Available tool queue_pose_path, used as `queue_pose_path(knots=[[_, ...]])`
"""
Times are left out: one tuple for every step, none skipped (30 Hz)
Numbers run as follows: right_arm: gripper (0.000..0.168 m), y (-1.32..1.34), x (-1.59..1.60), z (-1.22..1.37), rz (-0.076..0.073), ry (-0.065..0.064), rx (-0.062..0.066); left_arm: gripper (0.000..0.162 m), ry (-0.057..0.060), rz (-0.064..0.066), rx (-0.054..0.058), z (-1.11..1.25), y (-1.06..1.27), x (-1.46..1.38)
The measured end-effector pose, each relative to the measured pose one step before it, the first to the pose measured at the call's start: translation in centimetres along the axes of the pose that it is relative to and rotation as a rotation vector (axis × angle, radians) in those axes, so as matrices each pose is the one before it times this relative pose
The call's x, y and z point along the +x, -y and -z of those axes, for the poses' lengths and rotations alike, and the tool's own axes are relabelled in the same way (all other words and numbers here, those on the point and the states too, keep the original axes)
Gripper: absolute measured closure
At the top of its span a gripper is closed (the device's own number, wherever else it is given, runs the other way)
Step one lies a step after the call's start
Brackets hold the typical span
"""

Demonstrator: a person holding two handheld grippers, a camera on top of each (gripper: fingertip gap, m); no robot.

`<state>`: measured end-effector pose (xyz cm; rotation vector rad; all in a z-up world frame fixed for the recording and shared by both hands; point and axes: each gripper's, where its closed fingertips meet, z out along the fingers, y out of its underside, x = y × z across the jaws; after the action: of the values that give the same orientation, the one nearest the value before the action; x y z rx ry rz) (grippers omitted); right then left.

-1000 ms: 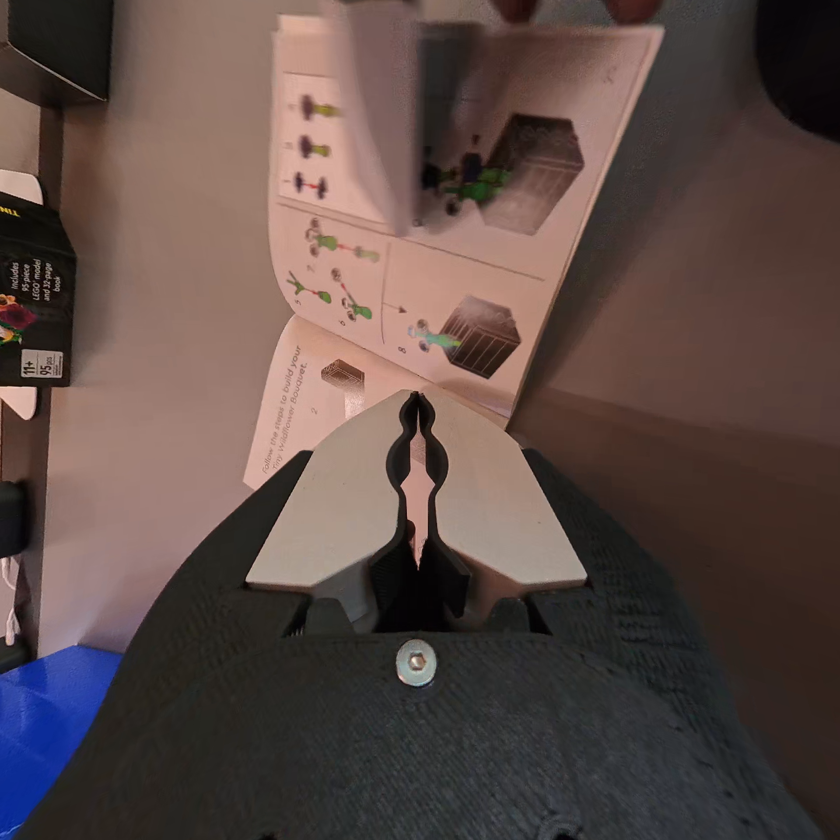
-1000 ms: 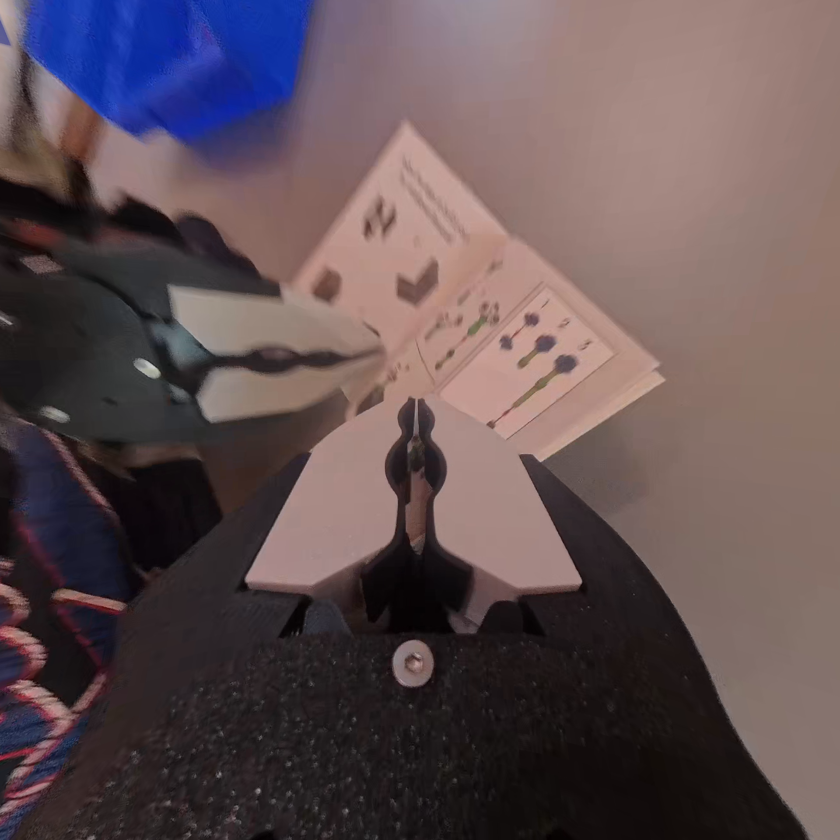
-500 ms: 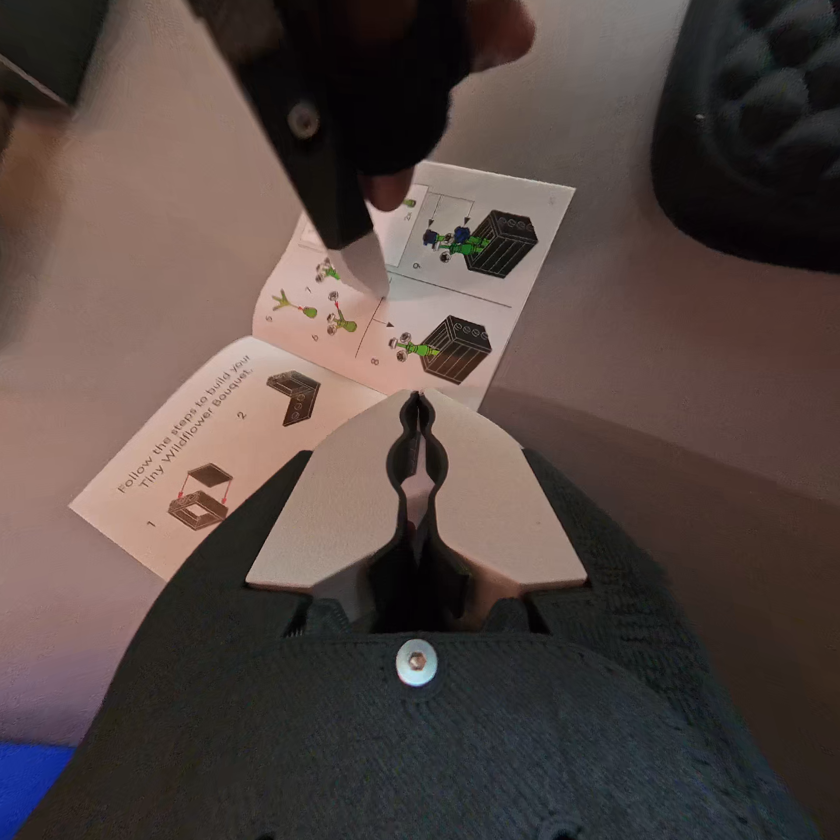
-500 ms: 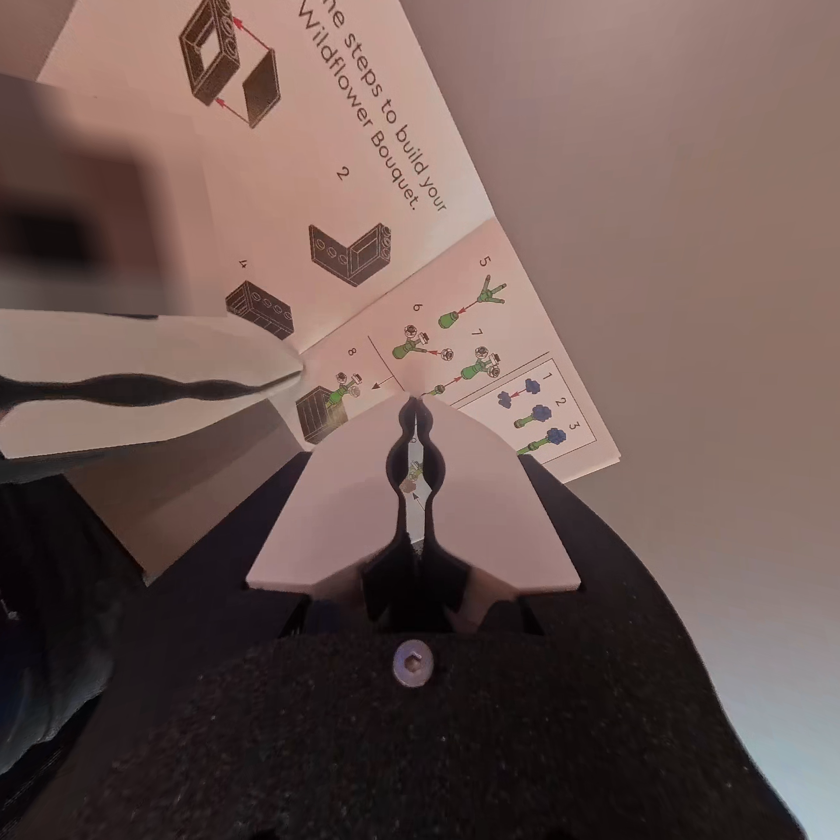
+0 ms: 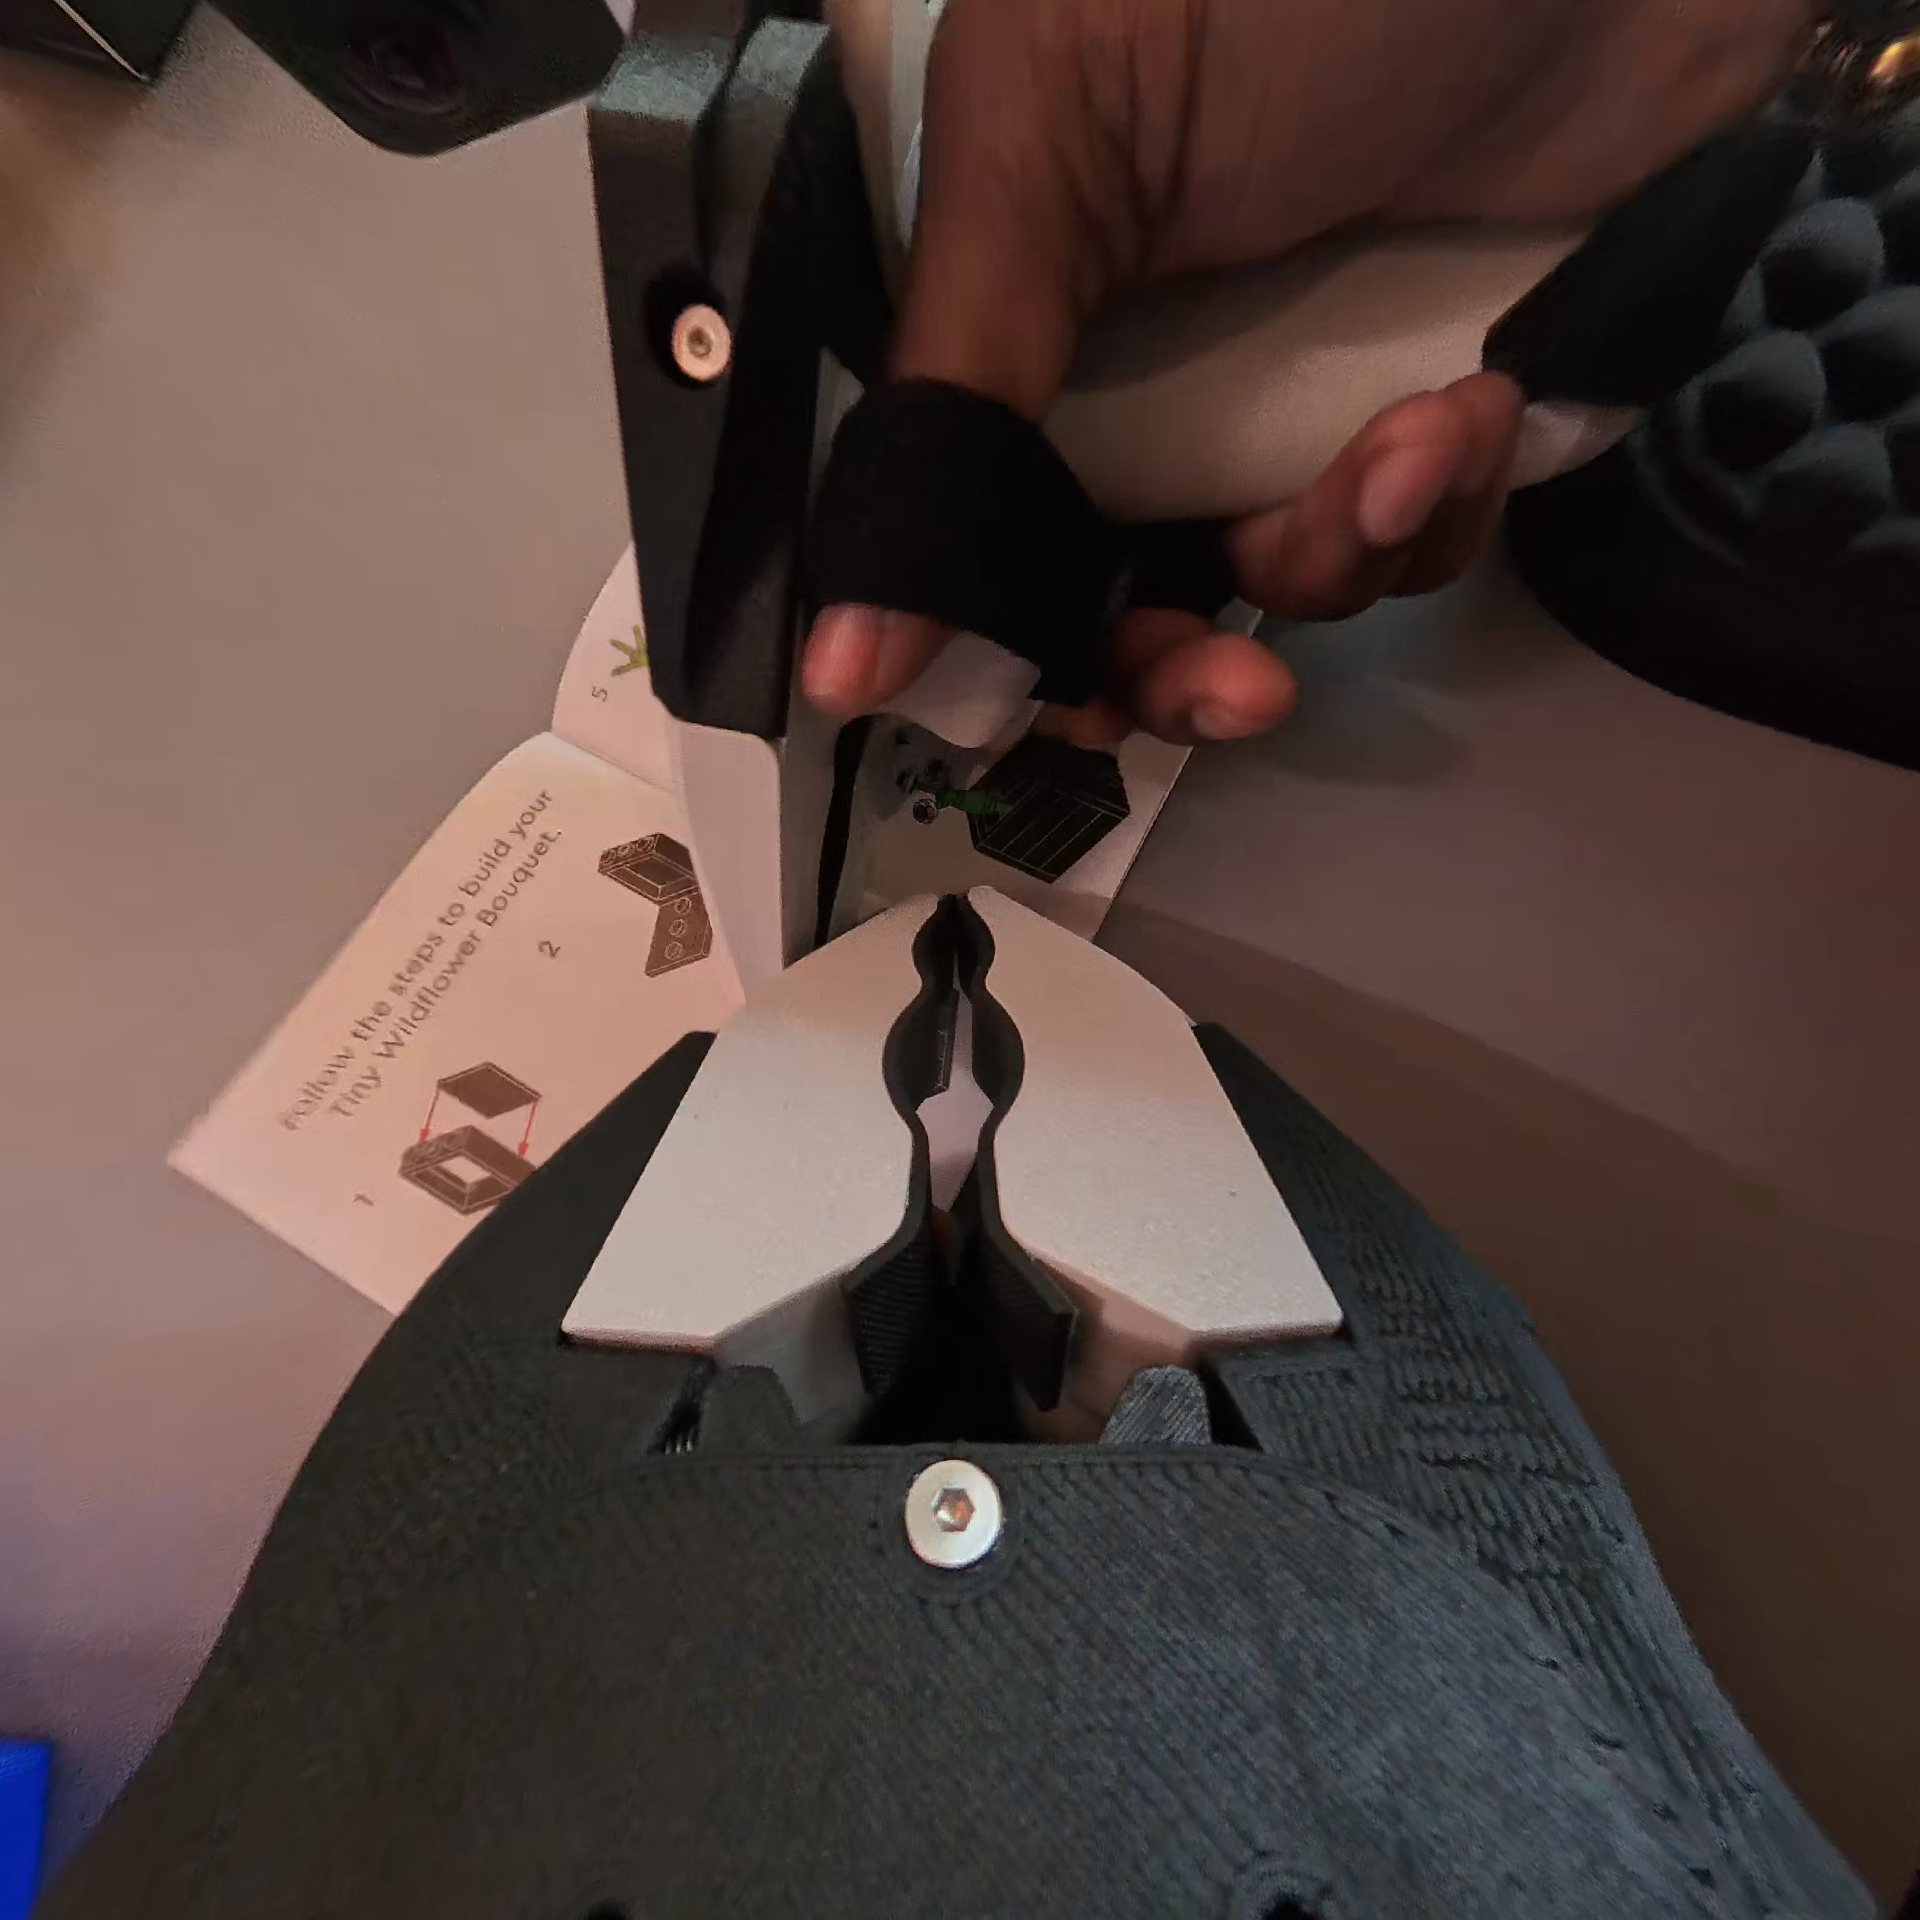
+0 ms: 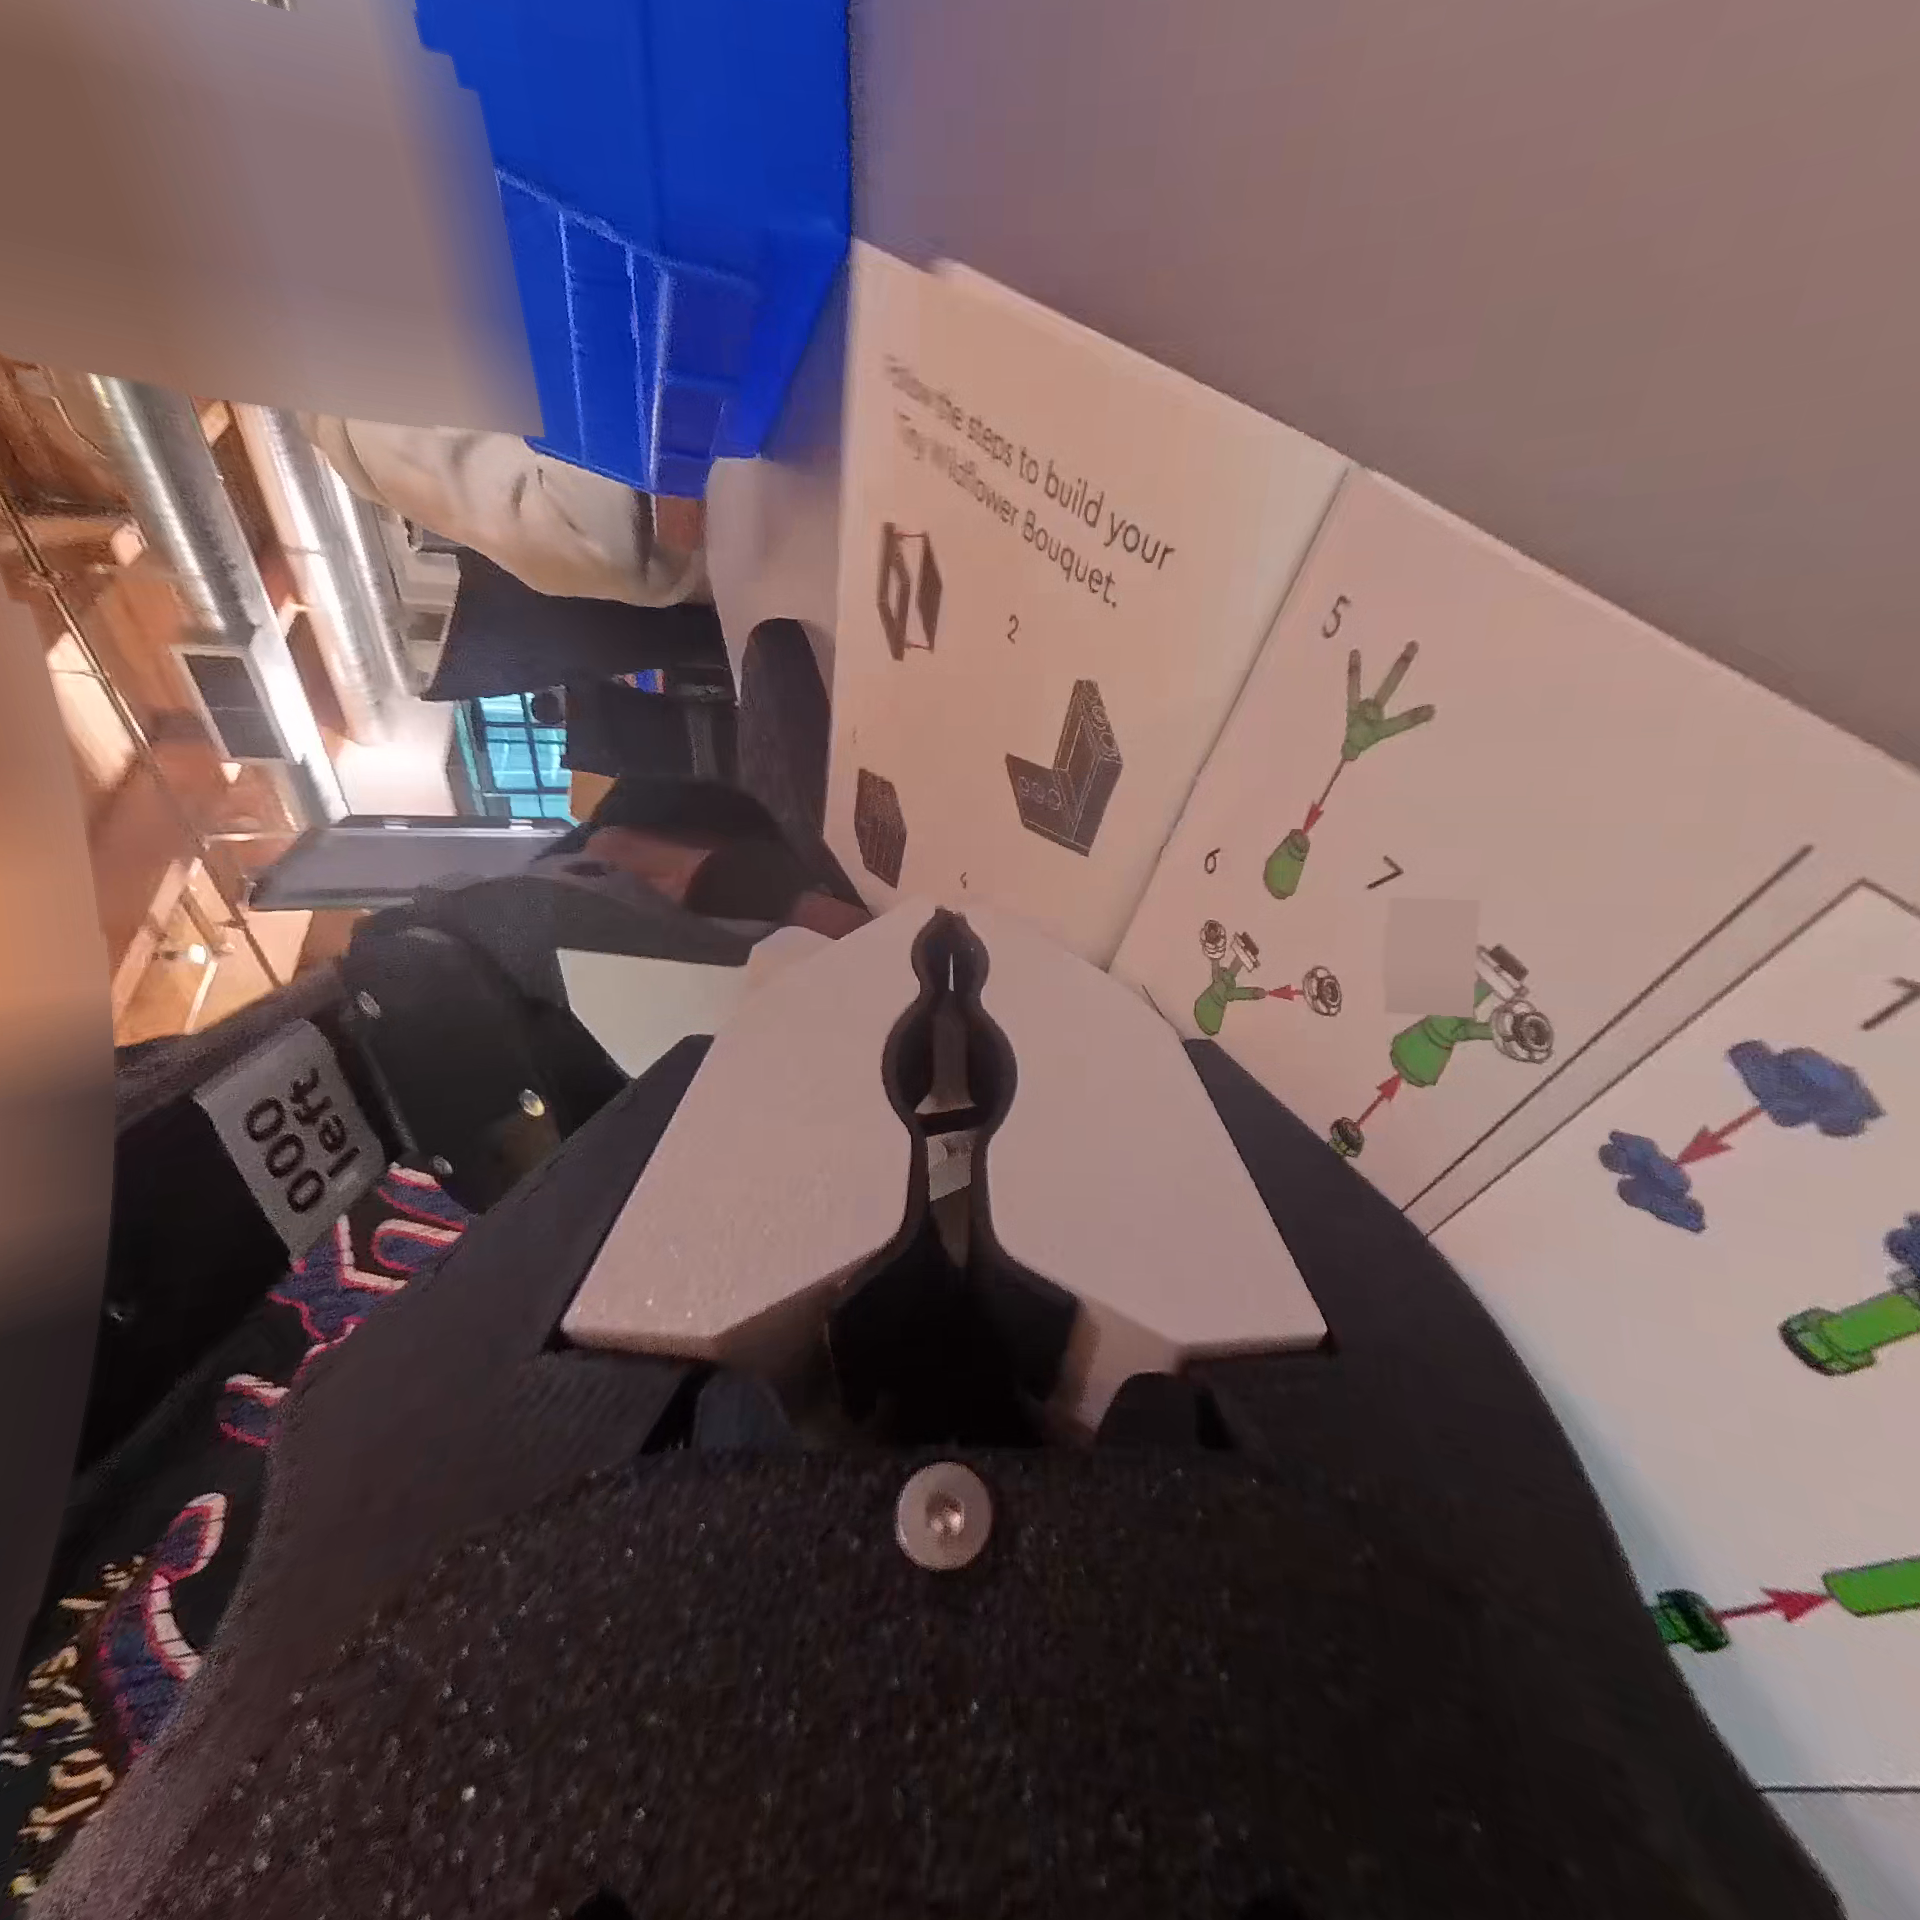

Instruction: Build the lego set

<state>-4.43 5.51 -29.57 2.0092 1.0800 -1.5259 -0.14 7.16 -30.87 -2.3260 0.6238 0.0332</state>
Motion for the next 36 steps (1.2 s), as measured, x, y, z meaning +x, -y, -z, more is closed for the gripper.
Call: queue_pose_path(knots=[[0.168,-0.018,0.041,-0.028,0.0062,-0.0074,-0.0017,0.162,-0.0108,0.0089,-0.0001,-0.007,-0.006,0.000],[0.168,0.016,0.013,-0.002,-0.0072,0.0000,-0.0030,0.162,-0.0073,0.0053,0.0001,-0.006,-0.013,0.004],[0.168,0.059,0.013,0.013,-0.0078,0.0023,-0.0003,0.162,-0.0044,0.0016,0.0015,0.001,-0.010,0.007],[0.168,0.269,0.096,0.034,-0.0016,-0.0063,0.0127,0.161,-0.0037,0.0008,0.0021,0.002,-0.005,0.006],[0.168,0.494,0.123,0.092,-0.0018,-0.0038,0.0221,0.161,-0.0034,-0.0002,0.0010,0.002,-0.008,-0.001],[0.168,0.563,0.143,0.114,0.0026,-0.0040,0.0208,0.161,-0.0028,-0.0027,-0.0003,-0.001,-0.006,-0.005],[0.168,0.431,0.133,0.056,0.0113,-0.0045,0.0077,0.161,-0.0029,-0.0065,-0.0007,0.008,-0.007,0.013],[0.168,0.346,0.091,0.031,0.0092,-0.0007,0.0014,0.161,-0.0100,-0.0074,0.0000,0.025,-0.008,0.098],[0.168,0.474,0.134,0.053,0.0050,-0.0034,0.0094,0.161,-0.0155,-0.0027,0.0022,0.035,-0.019,0.159],[0.168,0.423,0.079,0.045,0.0087,0.0029,0.0028,0.162,-0.0105,0.0021,0.0039,0.026,-0.012,0.081],[0.168,0.647,0.123,0.143,0.0044,0.0019,0.0161,0.162,-0.0037,0.0019,0.0019,0.000,-0.002,0.010],[0.168,0.648,0.197,0.155,0.0024,-0.0017,0.0127,0.162,0.0004,-0.0016,-0.0006,0.007,0.007,-0.001],[0.168,0.825,0.422,0.172,0.0089,-0.0213,0.0237,0.162,0.0022,-0.0031,-0.0001,0.001,-0.004,0.009],[0.168,0.212,0.106,-0.020,0.0127,-0.0069,-0.0122,0.162,0.0034,-0.0032,0.0009,0.000,0.003,-0.003],[0.168,0.091,0.037,-0.042,0.0140,-0.0064,-0.0079,0.162,0.0056,-0.0040,0.0004,0.002,0.001,-0.028],[0.168,0.077,0.017,-0.032,0.0066,-0.0007,0.0035,0.162,0.0064,-0.0033,-0.0005,-0.015,-0.003,-0.055],[0.168,0.172,0.042,0.038,-0.0068,0.0031,0.0143,0.161,0.0028,-0.0028,-0.0007,-0.005,0.006,-0.043],[0.168,0.416,0.137,0.076,-0.0056,-0.0043,0.0294,0.162,-0.0021,-0.0004,0.0001,0.005,0.004,0.000],[0.168,0.829,0.347,0.149,0.0157,-0.0280,0.0487,0.162,-0.0038,0.0033,0.0005,0.006,-0.007,0.001],[0.168,0.771,0.384,0.086,0.0379,-0.0393,0.0393,0.162,-0.0017,0.0023,-0.0002,0.000,0.007,0.010],[0.168,0.335,0.206,-0.074,0.0324,-0.0287,0.0165,0.162,0.0018,-0.0011,-0.0002,0.004,0.000,-0.009],[0.168,0.851,0.715,0.083,0.0237,-0.0699,0.0593,0.161,0.0020,-0.0010,0.0009,0.007,0.006,0.007],[0.168,0.480,0.391,0.036,0.0442,-0.0476,0.0244,0.162,-0.0013,0.0029,0.0014,0.000,0.012,-0.003],[0.168,0.118,-0.009,-0.054,0.0031,-0.0036,0.0025,0.162,-0.0050,0.0065,0.0006,-0.001,0.024,0.001],[0.168,0.354,-0.657,0.088,-0.0369,0.0665,0.0269,0.162,-0.0092,0.0104,0.0010,-0.003,0.026,-0.007],[0.168,0.805,-1.113,0.469,-0.0646,0.1034,0.0608,0.161,-0.0151,0.0202,0.0059,0.016,0.037,-0.003],[0.164,0.876,-1.266,0.722,-0.0452,0.0876,0.0631,0.161,-0.0262,0.0341,0.0156,0.157,0.142,0.012],[0.163,0.445,-1.135,0.746,0.0057,0.0440,0.0366,0.161,-0.0352,0.0531,0.0507,0.564,0.646,-0.053],[0.163,-0.318,-0.686,0.659,0.0452,-0.0106,-0.0100,0.159,-0.0397,0.0780,0.0923,1.050,1.290,-0.178],[0.164,-1.026,-0.311,0.579,0.0477,-0.0417,-0.0498,0.155,-0.0411,0.0793,0.0835,1.313,1.447,-0.260],[0.165,-1.370,-0.310,0.432,0.0223,-0.0333,-0.0582,0.154,-0.0195,0.0474,0.0463,1.320,1.131,-0.505],[0.166,-1.404,-0.429,0.239,-0.0066,-0.0075,-0.0453,0.154,0.0195,0.0079,0.0238,1.213,0.899,-1.011],[0.167,-1.417,-0.401,0.023,-0.0310,0.0104,-0.0419,0.155,0.0480,-0.0219,0.0050,0.945,0.684,-1.429],[0.167,-1.327,-0.176,-0.164,-0.0435,0.0133,-0.0401,0.156,0.0497,-0.0373,-0.0222,0.491,0.320,-1.479],[0.167,-1.002,-0.203,-0.295,-0.0400,0.0253,-0.0267,0.156,0.0203,-0.0383,-0.0482,-0.069,-0.056,-1.016],[0.168,-0.669,0.000,-0.377,-0.0342,0.0166,-0.0172,0.157,-0.0205,-0.0336,-0.0576,-0.578,-0.239,-0.367]])
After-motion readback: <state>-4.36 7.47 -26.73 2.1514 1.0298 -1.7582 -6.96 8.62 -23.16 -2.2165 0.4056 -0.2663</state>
